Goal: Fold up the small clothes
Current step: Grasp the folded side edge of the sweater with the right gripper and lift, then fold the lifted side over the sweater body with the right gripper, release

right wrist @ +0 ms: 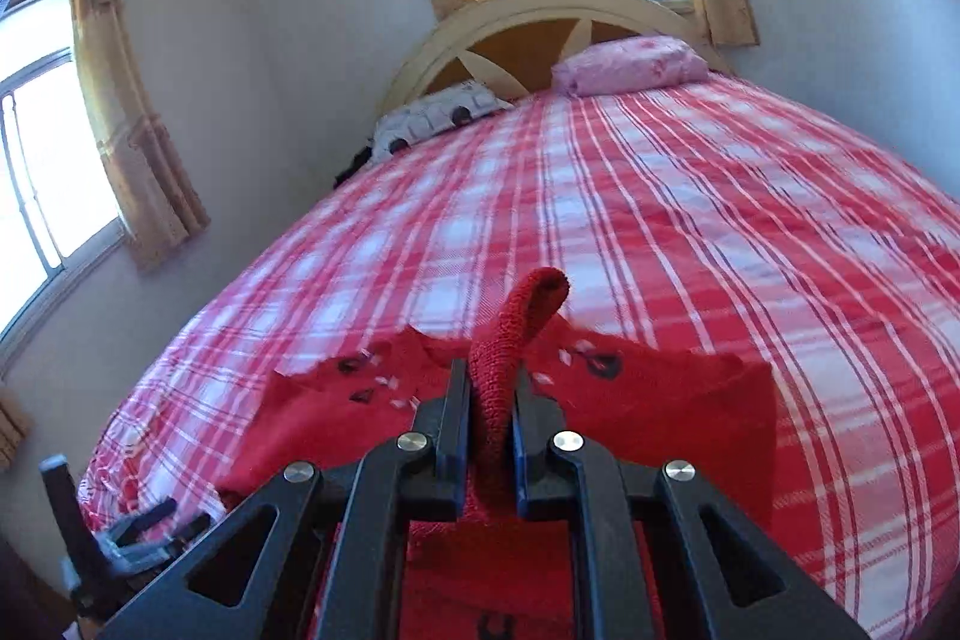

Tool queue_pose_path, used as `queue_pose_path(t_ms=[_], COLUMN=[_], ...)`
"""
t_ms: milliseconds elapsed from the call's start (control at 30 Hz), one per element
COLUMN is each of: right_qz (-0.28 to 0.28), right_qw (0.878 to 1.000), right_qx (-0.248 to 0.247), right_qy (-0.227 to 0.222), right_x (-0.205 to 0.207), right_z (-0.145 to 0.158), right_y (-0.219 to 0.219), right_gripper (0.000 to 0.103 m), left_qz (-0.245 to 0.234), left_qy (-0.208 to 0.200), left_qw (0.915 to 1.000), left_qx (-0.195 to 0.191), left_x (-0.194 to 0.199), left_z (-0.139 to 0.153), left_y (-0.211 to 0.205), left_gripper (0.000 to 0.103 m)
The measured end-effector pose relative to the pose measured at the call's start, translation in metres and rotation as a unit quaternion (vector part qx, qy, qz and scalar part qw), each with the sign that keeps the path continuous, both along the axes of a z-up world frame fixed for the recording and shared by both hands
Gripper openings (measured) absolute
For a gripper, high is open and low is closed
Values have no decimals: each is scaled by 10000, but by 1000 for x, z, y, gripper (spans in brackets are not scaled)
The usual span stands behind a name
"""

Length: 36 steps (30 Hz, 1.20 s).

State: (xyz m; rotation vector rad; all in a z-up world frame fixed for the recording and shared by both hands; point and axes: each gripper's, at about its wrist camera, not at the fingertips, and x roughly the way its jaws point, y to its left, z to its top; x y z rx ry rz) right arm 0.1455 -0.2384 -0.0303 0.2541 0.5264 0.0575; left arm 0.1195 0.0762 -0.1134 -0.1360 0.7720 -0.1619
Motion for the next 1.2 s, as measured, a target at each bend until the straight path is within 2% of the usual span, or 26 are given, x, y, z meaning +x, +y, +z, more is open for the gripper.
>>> queue_pose_path(t_ms=[200,300,367,400,467,500,533,567,600,667,700,767,867,1000,1133,1200], right_qz=[487,617,673,681,645,612,569,538,507,387,310,175,60,-232,-373,-395], right_qw=[9973,9954,9945,9942,9934,9931,9928,9925,9925,9935,9944,9966,9988,9997,9988,9986], right_qx=[-195,-297,-297,-260,-230,-220,-186,-140,-92,-78,-91,3,112,82,298,350], right_qy=[-506,-663,-742,-790,-917,-974,-1042,-1088,-1113,-1064,-1006,-800,-469,-76,120,106], right_x=[8,12,13,12,5,2,-2,-6,-9,-10,-10,-8,-6,-7,-10,-12], right_z=[57,76,87,92,97,99,100,99,97,90,85,68,44,8,-10,-11], right_y=[36,49,55,56,54,52,48,44,39,30,25,11,-6,-25,-42,-46], right_gripper=[10,10,10,10,10,10,10,10,10,10,10,10,10,10,10,10], left_qz=[-372,-266,16,301,790,1084,1185,1246,1326,1550,1610,1600,1503,1480,1474,1490], left_qy=[72,15,75,184,349,426,428,375,349,381,396,286,262,210,185,178], left_qw=[9991,9996,9997,9988,9958,9929,9920,9914,9905,9870,9860,9867,9878,9881,9886,9880], left_qx=[-193,4,224,354,320,246,99,-110,-102,170,166,51,325,352,257,369], left_x=[10,21,35,43,51,52,51,48,45,42,40,37,34,32,34,34], left_z=[1,0,-5,-8,-12,-14,-16,-17,-16,-18,-19,-22,-23,-23,-20,-22], left_y=[-41,-54,-52,-45,-26,-12,-3,7,12,14,18,20,13,12,17,16], left_gripper=[90,90,90,89,87,88,91,92,92,91,91,91,92,93,93,93])
